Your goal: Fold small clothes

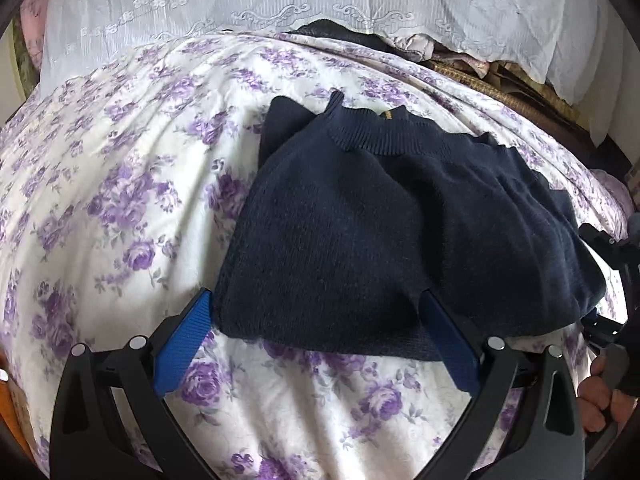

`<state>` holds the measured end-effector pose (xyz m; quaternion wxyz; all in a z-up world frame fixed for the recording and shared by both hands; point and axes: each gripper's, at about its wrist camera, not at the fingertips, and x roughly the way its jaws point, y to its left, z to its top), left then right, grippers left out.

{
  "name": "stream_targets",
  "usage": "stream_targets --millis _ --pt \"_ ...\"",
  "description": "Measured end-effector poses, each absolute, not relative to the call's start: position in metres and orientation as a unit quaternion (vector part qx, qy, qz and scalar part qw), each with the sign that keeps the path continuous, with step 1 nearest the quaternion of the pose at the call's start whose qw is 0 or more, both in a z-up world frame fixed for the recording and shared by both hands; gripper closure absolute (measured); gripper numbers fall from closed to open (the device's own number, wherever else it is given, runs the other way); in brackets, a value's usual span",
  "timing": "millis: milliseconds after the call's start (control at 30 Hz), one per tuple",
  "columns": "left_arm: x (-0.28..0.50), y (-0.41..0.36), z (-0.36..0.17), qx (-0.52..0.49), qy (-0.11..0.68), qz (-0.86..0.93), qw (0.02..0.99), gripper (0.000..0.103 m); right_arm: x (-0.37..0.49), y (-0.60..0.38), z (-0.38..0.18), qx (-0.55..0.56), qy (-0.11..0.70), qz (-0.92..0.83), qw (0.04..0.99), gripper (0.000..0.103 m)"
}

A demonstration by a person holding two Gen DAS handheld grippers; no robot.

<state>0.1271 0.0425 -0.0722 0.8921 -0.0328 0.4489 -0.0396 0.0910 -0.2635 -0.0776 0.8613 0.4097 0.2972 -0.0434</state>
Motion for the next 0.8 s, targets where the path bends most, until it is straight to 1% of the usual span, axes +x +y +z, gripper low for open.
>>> stream_targets --millis 67,133,233,400,500,567,600,633,700,800 --pt "0.126 0.041 -0.073 -0.028 0.447 -0.036 0.893 0.004 0.092 -0.265 -0.077 0.412 0.293 -0.033 0.862 0.021" --pt "0.125 0.036 -0.072 -0.014 0.441 -0.028 0.897 0.004 0.091 -0.266 -0.079 0.411 0.297 -0.028 0.861 0.037" --pt "0.129 0.03 -0.066 0.005 0.427 -0.01 0.904 0.004 0.085 -0.268 -0.083 0.426 0.295 -0.032 0.855 0.049" --pt "0.148 0.014 -0.048 0.004 0.409 -0.02 0.912 0.004 0.084 -0.27 -0.086 0.438 0.291 -0.036 0.85 0.052" --pt "0.157 -0.004 -0.062 0.042 0.422 -0.029 0.905 0.004 0.087 -0.272 -0.088 0.439 0.288 -0.038 0.85 0.055" --pt "0.158 -0.014 -0.076 0.077 0.416 -0.015 0.906 0.004 0.09 -0.273 -0.09 0.44 0.286 -0.038 0.85 0.063" --pt "0.155 -0.016 -0.075 0.084 0.409 -0.01 0.909 0.004 0.09 -0.274 -0.091 0.441 0.286 -0.04 0.849 0.072" --pt "0.154 -0.019 -0.074 0.094 0.404 -0.005 0.91 0.004 0.09 -0.275 -0.092 0.445 0.286 -0.042 0.847 0.077" --pt "0.152 -0.019 -0.073 0.098 0.4 -0.006 0.911 0.004 0.088 -0.278 -0.093 0.456 0.281 -0.037 0.844 0.081" --pt "0.15 -0.01 -0.065 0.081 0.401 -0.011 0.913 0.004 0.087 -0.275 -0.085 0.441 0.274 -0.036 0.854 0.083"
